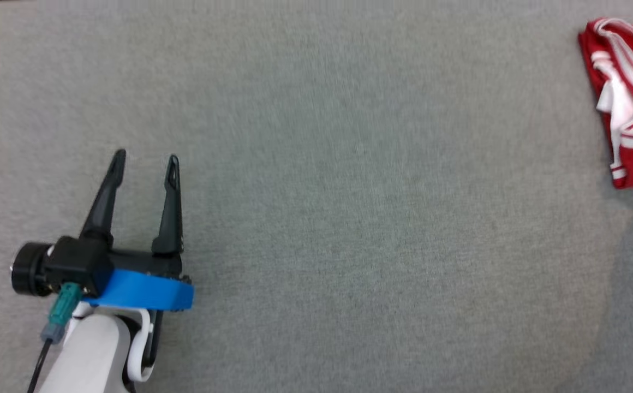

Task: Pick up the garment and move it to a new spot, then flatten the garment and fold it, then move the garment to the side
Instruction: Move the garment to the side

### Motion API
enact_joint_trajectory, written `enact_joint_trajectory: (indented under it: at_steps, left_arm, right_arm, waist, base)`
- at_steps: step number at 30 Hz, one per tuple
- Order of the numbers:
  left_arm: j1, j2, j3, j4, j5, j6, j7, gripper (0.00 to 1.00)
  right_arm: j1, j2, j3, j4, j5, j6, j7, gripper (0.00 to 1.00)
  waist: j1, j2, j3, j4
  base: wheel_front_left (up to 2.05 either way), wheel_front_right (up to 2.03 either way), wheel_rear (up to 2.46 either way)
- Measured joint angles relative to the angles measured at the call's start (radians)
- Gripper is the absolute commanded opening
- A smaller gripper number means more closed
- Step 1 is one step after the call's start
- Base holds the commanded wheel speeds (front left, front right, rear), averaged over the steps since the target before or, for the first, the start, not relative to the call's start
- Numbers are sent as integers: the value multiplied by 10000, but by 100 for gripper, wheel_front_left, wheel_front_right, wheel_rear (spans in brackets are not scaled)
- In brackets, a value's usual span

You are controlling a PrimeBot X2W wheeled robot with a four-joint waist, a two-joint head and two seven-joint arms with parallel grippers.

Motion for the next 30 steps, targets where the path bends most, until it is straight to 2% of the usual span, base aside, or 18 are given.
enact_joint_trajectory:
  at_steps: [7,14,19,30]
  left_arm:
    - [668,-416,90,794,-276,-46,-92,100]
    - [1476,-694,236,1279,-441,-58,-113,100]
    - [1942,-784,380,1480,-479,-81,-113,100]
    - [2569,-834,535,1733,-435,-79,-113,100]
  right_arm:
    - [1374,2075,-972,-671,596,0,-1578,100]
    - [3545,3825,-1129,-2276,1254,-2,-2109,100]
    - [5170,4637,-602,-3877,1860,-2,-2194,100]
    - [7959,5198,-94,-6939,2474,-2,-1289,100]
  waist:
    - [-2,-1,-1553,227]
    - [-2,-2,-2850,283]
    - [-1,-2,-3591,330]
    - [1,-1,-4433,600]
  base:
    - [0,0,0]
    - [0,0,0]
    - [0,0,0]
    - [0,0,0]
